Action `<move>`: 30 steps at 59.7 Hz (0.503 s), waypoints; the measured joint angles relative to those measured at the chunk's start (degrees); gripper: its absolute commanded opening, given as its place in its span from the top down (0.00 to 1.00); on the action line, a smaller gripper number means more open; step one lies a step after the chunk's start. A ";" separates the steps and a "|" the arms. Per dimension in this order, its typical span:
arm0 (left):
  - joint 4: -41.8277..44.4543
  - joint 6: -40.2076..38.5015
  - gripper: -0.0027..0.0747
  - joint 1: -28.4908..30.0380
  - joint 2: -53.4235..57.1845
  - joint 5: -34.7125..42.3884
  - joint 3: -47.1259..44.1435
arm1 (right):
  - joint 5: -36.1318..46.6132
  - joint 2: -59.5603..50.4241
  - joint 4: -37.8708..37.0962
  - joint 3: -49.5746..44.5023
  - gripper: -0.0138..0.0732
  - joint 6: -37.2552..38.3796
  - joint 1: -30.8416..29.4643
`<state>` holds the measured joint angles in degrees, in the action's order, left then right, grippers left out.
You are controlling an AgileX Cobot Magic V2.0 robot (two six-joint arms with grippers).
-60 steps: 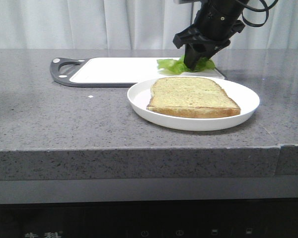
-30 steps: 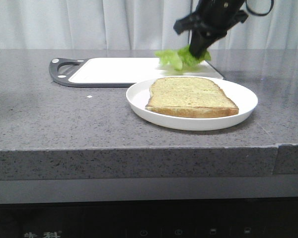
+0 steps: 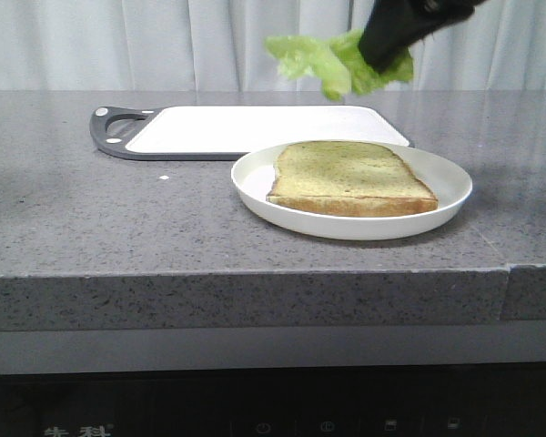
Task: Left arm grabs bread, right arm adds lettuce
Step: 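Carry the lettuce with the right gripper onto the bread slice and release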
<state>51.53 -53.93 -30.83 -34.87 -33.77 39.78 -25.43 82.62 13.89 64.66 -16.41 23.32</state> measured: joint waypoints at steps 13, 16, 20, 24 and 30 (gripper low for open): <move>0.00 0.00 0.99 0.00 0.00 0.00 0.00 | 0.64 -0.82 0.52 -4.74 0.89 0.00 0.28; 0.00 0.00 0.99 0.00 0.00 0.00 0.00 | 0.73 -0.72 0.61 -4.86 0.89 0.00 0.28; 0.00 0.00 0.99 0.00 0.00 0.00 0.00 | 0.73 -0.72 0.75 -4.86 0.88 0.00 0.28; 0.00 0.00 0.99 0.00 0.00 0.00 0.00 | 0.73 -0.59 1.13 -4.86 0.87 0.00 0.28; 0.00 0.00 0.99 0.00 0.00 0.00 0.00 | 0.73 0.08 1.62 -4.86 0.81 0.00 0.28</move>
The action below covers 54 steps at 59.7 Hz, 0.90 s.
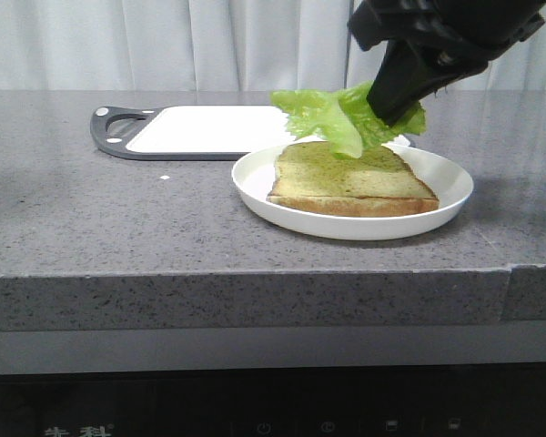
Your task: Left arm grabs bread, right arm adds lettuce
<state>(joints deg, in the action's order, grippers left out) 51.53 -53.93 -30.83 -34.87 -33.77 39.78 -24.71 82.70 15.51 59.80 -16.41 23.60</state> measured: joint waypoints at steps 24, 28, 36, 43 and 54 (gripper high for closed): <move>0.00 -0.02 0.99 0.00 0.00 0.00 0.00 | -0.52 1.39 1.22 0.00 0.41 0.00 0.00; 0.00 -0.02 0.99 0.00 0.00 0.00 0.00 | -0.52 1.39 1.31 0.00 0.36 0.00 0.00; 0.00 -0.02 0.99 0.00 0.00 0.00 0.00 | -0.62 1.39 1.31 0.00 0.35 0.00 0.00; 0.00 -0.02 0.99 0.00 0.00 0.00 0.00 | -0.49 0.56 1.31 0.00 0.35 0.00 0.00; -0.86 -0.02 0.99 0.00 0.00 0.00 0.00 | -0.15 -5.64 1.31 0.00 0.40 0.00 0.00</move>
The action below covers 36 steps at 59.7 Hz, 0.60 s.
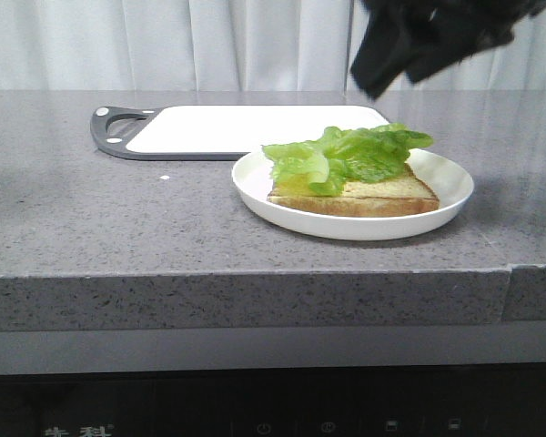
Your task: Left arm grabs bread, right arm adds lettuce
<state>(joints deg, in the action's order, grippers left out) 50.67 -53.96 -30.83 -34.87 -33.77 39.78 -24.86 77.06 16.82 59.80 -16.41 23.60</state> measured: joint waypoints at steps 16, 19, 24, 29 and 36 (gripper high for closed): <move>-7.62 0.00 0.99 0.00 -2.22 -0.04 0.00 | 0.44 -14.39 0.00 -5.73 0.92 0.00 0.00; -9.91 0.00 0.99 0.00 -3.31 0.90 0.00 | 1.12 -16.84 0.00 -7.77 0.92 0.00 0.00; -16.54 2.18 0.99 0.00 -5.64 3.98 0.00 | 2.13 -22.01 0.00 -11.21 0.91 0.00 0.00; -26.25 7.31 0.99 0.00 -8.98 7.28 1.18 | 2.49 -27.15 0.00 -14.06 0.91 0.00 0.00; -41.07 18.67 0.99 0.00 -14.93 8.39 4.87 | 2.49 -34.06 0.00 -18.03 0.91 0.00 0.00</move>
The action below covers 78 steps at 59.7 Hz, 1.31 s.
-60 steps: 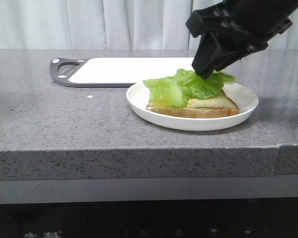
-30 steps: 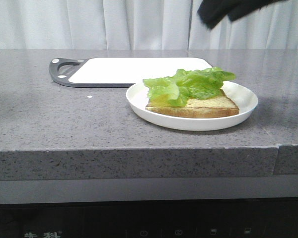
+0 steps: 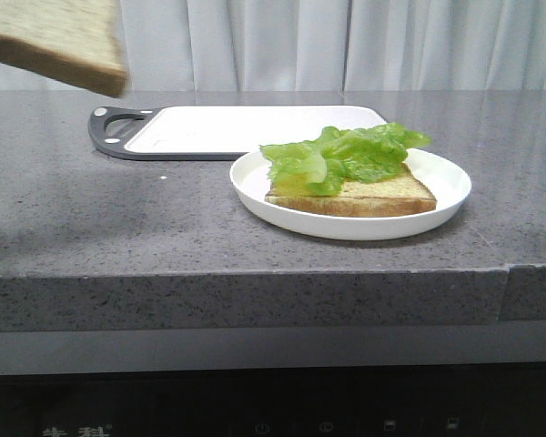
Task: Left arm grabs bread, right arm adds lettuce
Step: 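Lower the held bread slice with the left gripper onto the lettuce and release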
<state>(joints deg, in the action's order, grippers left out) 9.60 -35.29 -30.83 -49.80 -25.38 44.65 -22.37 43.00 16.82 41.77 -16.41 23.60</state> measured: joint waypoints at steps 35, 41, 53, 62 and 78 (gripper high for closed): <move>-75.74 63.96 0.99 0.11 -35.24 -9.86 21.20 | -3.59 -11.49 0.00 -5.33 0.91 0.00 0.00; -78.52 65.46 0.99 1.53 -40.45 -12.61 23.19 | -3.81 -11.49 0.00 -5.33 0.91 0.00 0.00; -81.51 66.72 0.99 4.51 -45.47 -16.73 24.26 | -3.81 -11.49 0.00 -5.33 0.91 0.00 0.00; -81.75 67.41 0.99 4.59 -47.70 -17.88 24.30 | -3.81 -11.49 0.00 -5.33 0.91 0.00 0.00; -82.12 68.07 0.87 4.59 -49.10 -17.88 24.39 | -3.88 -11.49 0.00 -5.33 0.91 0.00 0.00</move>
<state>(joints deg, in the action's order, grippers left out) -72.51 32.78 -26.24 -98.91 -43.26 69.04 -26.25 31.51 16.82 36.45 -16.41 23.60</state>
